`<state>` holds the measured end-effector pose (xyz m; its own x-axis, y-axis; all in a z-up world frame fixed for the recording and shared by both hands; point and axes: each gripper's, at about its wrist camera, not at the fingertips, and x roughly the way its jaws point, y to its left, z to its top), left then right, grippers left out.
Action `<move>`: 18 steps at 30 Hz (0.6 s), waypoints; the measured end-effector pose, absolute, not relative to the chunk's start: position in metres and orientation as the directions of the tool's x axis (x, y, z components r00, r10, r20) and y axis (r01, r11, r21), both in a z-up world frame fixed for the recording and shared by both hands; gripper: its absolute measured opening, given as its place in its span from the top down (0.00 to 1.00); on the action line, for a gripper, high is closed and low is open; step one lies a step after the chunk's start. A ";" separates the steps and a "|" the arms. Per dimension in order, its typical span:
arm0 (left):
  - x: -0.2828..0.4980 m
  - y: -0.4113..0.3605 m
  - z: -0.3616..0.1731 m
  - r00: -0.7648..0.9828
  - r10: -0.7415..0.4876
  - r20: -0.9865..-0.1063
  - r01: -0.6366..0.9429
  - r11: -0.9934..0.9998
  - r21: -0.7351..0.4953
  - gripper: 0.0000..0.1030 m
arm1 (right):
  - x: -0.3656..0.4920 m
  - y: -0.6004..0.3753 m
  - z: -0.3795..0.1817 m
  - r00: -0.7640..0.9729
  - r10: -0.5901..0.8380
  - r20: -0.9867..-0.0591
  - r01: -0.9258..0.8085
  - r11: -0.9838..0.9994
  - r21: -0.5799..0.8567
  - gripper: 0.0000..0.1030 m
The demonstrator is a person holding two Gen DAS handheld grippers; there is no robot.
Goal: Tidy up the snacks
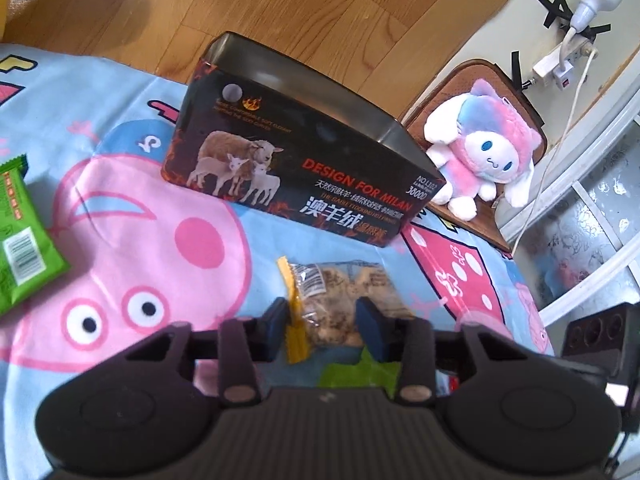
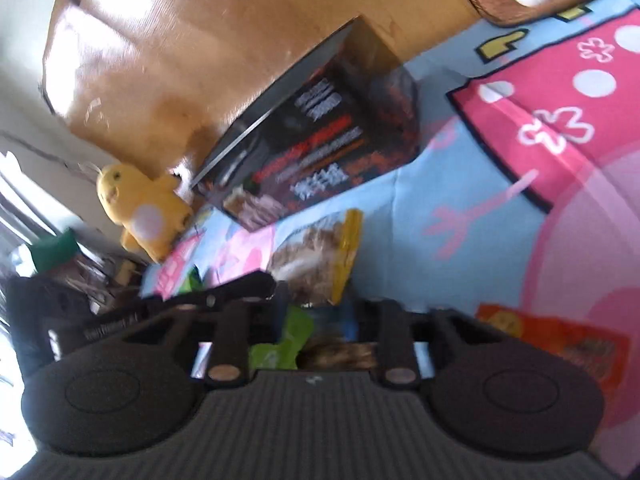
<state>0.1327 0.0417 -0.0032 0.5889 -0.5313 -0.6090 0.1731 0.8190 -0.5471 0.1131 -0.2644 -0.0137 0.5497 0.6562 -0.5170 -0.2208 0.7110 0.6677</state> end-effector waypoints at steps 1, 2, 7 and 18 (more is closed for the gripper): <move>0.128 0.044 -0.001 0.596 -0.538 -0.596 0.177 0.812 -0.556 0.66 | 0.107 -0.262 -0.007 0.563 0.660 -0.498 -0.247 0.709 0.660 0.82; 0.123 0.047 0.003 0.605 -0.549 -0.577 0.188 0.803 -0.566 0.67 | 0.101 -0.260 0.001 0.580 0.658 -0.480 -0.277 0.713 0.644 0.83; 0.108 0.061 0.036 0.675 -0.563 -0.476 0.244 0.780 -0.576 0.67 | 0.080 -0.251 0.034 0.643 0.660 -0.388 -0.407 0.724 0.557 0.84; 0.170 0.053 0.074 0.739 -0.521 -0.428 0.280 0.815 -0.508 0.66 | 0.139 -0.241 0.061 0.728 0.612 -0.308 -0.441 0.763 0.472 0.84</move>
